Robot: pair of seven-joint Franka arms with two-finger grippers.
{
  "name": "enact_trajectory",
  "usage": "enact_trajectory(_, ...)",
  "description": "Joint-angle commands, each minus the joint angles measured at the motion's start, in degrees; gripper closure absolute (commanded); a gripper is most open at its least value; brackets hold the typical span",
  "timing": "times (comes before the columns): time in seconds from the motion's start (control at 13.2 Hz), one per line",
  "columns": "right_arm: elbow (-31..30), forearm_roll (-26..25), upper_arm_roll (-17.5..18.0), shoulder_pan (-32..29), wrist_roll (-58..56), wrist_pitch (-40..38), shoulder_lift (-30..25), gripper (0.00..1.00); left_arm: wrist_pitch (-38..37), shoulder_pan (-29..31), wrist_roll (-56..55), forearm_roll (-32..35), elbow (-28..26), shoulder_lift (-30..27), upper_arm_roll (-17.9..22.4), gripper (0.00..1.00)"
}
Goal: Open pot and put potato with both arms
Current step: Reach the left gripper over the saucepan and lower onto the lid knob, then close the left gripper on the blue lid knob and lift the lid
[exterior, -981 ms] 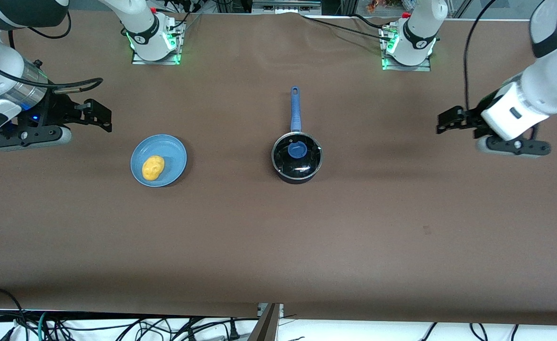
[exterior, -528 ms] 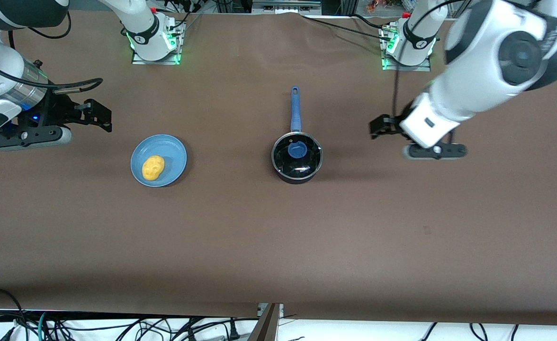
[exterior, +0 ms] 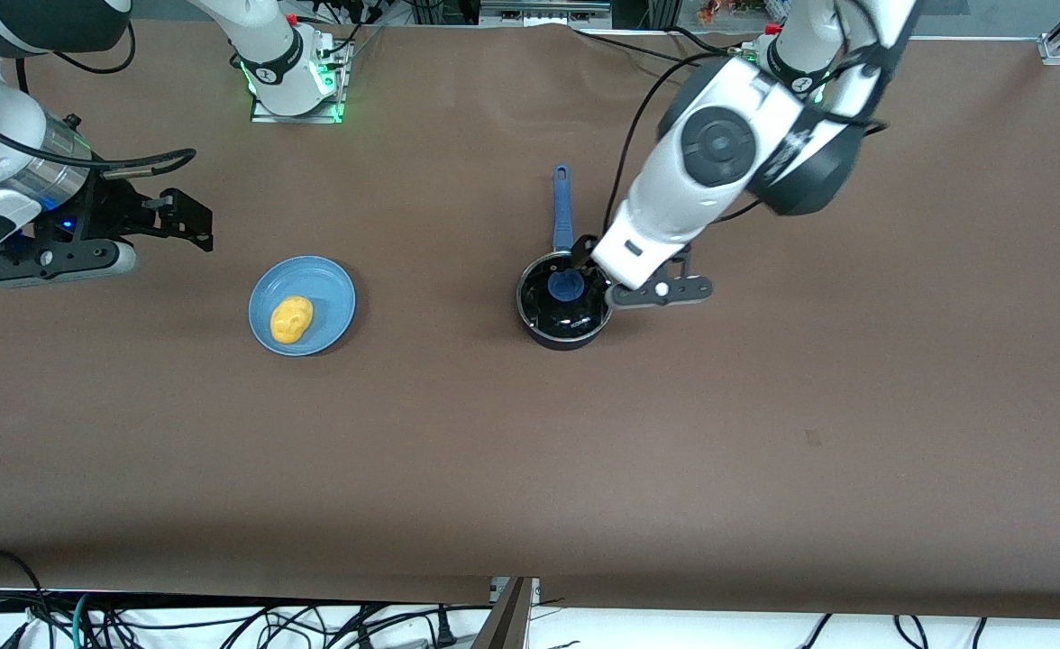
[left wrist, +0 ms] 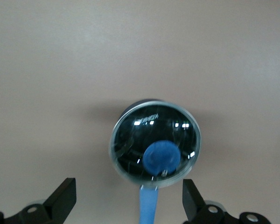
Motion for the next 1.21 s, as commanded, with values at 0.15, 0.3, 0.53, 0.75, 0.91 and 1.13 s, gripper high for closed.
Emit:
enact_trajectory(0.15, -1.45, 0.67, -0.08, 0.02, -0.18, 0.69, -1.52, 0.0, 5.79, -5.4, -7.54, 4.75, 4.51, 9.73, 1.14, 0.0)
enact_trajectory(0.3, -1.36, 0.67, -0.08, 0.02, -0.18, 0.69, -1.43, 0.0, 5.8, -5.93, -7.64, 7.19, 4.07, 10.27, 0.97, 0.0)
enact_trajectory(0.53, -1.27, 0.67, -0.16, 0.02, -0.09, 0.69, -1.26, 0.0, 5.45, -6.11, -7.73, 7.56, 3.81, 11.23, 0.79, 0.0)
enact_trajectory(0.75, -1.01, 0.67, -0.08, -0.07, -0.27, 0.78, -0.82, 0.0, 5.45, -6.9, -7.73, 7.21, 3.11, 12.37, 0.7, 0.0)
enact_trajectory(0.91, -0.83, 0.76, -0.16, -0.15, 0.52, 0.78, -0.82, 0.0, 5.45, -7.08, -7.73, 6.95, 2.67, 12.73, 0.62, 0.0)
enact_trajectory(1.13, -0.83, 0.76, -0.25, -0.59, 0.44, 0.95, -0.21, 0.0, 5.45, -7.43, -7.46, 6.68, 1.87, 12.73, 0.61, 0.26)
